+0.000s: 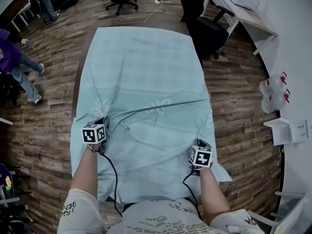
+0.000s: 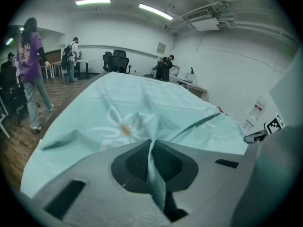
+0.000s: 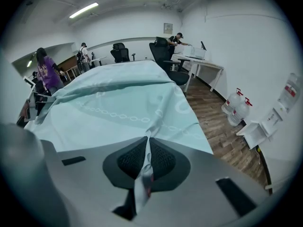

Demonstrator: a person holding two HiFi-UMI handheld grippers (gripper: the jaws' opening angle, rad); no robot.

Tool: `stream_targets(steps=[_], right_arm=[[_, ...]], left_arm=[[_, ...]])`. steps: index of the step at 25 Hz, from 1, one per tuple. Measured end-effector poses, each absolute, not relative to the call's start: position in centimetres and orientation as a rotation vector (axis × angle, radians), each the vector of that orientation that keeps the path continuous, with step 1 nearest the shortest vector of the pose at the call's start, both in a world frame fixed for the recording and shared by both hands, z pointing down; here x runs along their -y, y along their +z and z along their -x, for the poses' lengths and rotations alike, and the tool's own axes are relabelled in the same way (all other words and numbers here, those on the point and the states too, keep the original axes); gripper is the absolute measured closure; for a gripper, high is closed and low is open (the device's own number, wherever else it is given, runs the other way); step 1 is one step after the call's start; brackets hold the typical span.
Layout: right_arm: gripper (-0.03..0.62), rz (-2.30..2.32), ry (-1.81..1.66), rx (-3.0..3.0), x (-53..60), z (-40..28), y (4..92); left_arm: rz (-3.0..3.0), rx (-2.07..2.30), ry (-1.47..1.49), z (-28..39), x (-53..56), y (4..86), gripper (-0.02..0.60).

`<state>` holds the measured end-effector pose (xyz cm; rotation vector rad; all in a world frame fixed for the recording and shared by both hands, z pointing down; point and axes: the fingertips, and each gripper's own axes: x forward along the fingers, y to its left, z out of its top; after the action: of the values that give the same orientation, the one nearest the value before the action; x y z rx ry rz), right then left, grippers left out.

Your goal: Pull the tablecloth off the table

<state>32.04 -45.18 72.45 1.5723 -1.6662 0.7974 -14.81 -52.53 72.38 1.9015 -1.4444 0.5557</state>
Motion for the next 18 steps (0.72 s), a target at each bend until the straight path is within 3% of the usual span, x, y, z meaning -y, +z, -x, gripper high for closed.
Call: stream_targets(steps=[10,18], right_arm=[[0.579,-1.763,0.742,1.771,43.0,-31.4,65.1],[0.579,-1.833,0.657,1.967,40.1,-26.1,58.1]], left_arm=[[-2.198,1.49,0.586,11.1,48.1,64.9,0.572],[-2.34,1.491,0.487,8.7,43.6,58.6,0.572]])
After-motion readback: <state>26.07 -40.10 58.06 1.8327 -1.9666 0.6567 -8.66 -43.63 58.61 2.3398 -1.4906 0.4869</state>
